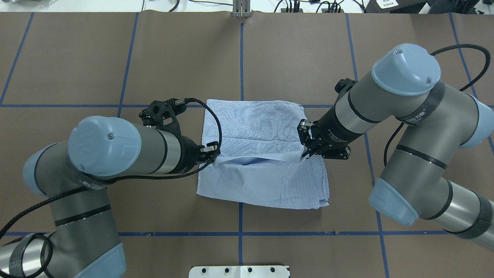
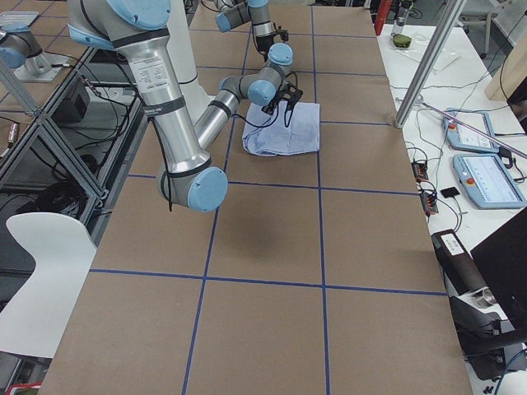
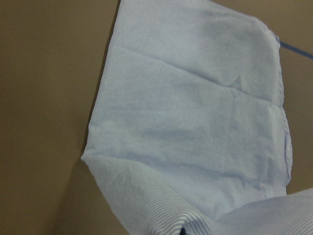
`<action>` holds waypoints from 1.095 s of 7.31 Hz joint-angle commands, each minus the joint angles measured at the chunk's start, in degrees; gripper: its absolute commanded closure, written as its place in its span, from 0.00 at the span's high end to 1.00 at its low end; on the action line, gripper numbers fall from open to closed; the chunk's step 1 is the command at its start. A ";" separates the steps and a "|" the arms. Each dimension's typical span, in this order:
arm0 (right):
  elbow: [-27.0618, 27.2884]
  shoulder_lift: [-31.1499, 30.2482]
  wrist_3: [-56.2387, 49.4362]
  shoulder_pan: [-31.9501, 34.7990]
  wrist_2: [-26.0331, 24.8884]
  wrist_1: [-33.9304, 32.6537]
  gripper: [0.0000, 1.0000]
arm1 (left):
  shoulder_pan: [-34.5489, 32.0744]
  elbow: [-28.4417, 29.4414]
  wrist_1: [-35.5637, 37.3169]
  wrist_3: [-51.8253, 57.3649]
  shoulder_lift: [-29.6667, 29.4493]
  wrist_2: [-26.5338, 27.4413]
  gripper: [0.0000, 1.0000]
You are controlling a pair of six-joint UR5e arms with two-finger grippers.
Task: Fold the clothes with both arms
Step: 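Lift the near edge with both grippers and fold it farther from the robot, then lay the folded edge down on the shirt's far edge with both grippers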
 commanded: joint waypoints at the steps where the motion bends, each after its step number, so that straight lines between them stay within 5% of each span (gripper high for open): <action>1: -6.68 3.43 -2.75 3.33 -0.12 0.05 0.00 | -3.76 6.94 -6.20 1.61 -0.78 -0.01 0.00; 3: -11.87 7.04 -4.68 4.75 -0.12 0.05 0.00 | -5.43 13.70 -10.86 2.31 -4.01 -0.01 0.00; 8: -18.83 11.97 -5.57 4.57 -0.20 0.14 0.00 | -5.70 16.11 -11.59 2.49 -4.65 -0.01 0.00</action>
